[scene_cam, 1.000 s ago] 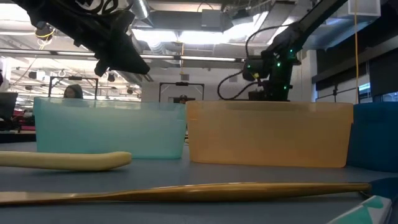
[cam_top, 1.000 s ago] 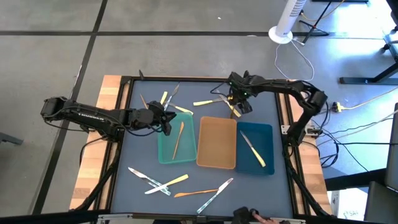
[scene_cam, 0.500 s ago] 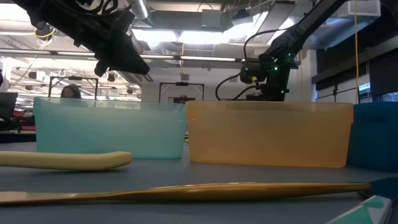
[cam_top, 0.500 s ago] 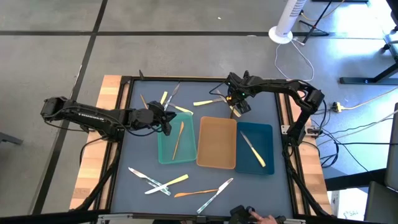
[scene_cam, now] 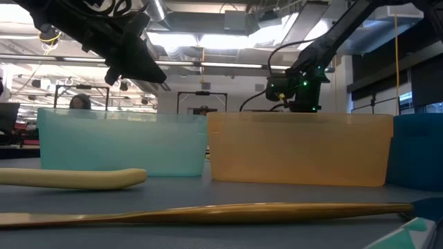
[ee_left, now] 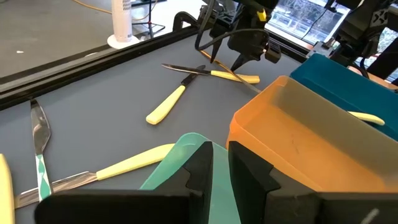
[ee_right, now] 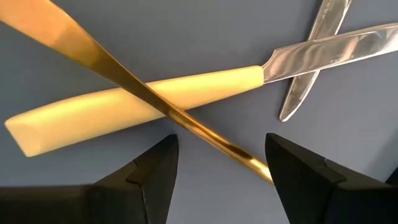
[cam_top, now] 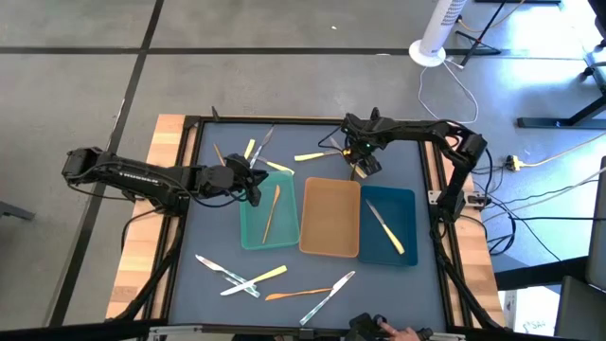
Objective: Sort silverware by color (type)
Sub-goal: Put the gold knife into the green bin
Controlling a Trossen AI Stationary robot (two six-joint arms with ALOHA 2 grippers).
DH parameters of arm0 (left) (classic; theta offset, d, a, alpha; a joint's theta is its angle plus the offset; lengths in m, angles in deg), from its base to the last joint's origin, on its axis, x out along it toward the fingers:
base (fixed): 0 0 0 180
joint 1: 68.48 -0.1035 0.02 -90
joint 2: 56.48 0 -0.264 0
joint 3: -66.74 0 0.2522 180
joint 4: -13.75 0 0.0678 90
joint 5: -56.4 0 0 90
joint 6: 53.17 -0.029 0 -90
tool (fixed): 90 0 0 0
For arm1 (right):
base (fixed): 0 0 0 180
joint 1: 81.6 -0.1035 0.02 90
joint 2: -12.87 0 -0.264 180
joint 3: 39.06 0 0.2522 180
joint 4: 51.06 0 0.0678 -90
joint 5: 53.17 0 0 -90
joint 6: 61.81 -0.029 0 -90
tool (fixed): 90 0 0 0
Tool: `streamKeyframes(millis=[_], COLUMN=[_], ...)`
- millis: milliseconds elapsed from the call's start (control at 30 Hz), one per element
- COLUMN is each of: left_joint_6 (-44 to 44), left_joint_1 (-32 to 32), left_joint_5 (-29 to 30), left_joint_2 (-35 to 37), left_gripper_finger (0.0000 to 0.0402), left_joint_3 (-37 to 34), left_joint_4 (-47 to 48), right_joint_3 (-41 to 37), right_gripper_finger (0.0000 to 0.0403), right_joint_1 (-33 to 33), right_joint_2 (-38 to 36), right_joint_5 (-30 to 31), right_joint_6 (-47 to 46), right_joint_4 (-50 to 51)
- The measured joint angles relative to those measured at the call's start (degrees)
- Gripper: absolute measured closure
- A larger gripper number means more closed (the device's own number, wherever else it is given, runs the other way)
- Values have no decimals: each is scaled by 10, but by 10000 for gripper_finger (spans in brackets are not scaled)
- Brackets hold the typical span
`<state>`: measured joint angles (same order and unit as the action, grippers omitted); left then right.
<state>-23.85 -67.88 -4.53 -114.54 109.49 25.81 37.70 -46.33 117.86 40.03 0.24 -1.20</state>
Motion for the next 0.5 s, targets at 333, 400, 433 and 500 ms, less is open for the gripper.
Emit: streamKeyframes(millis=[333, 400, 433, 500], left_joint_6=[0, 0, 0, 0], left_joint_1=[0, 0, 0, 0], left_joint_5=[3, 3, 3, 3], left_joint_2=[0, 0, 0, 0], left_gripper_finger=[356, 356, 356, 356], left_joint_3=[0, 0, 0, 0], left_joint_4=[0, 0, 0, 0], right_joint_3=[0, 0, 0, 0], right_gripper_finger=[173, 183, 191, 209], right_joint_1=[0, 0, 0, 0], right_joint_2=[1, 1, 1, 1], right_joint_5=[-6, -8, -8, -8], right_joint_6=[1, 1, 1, 1], right_joint_4=[0, 1, 2, 3])
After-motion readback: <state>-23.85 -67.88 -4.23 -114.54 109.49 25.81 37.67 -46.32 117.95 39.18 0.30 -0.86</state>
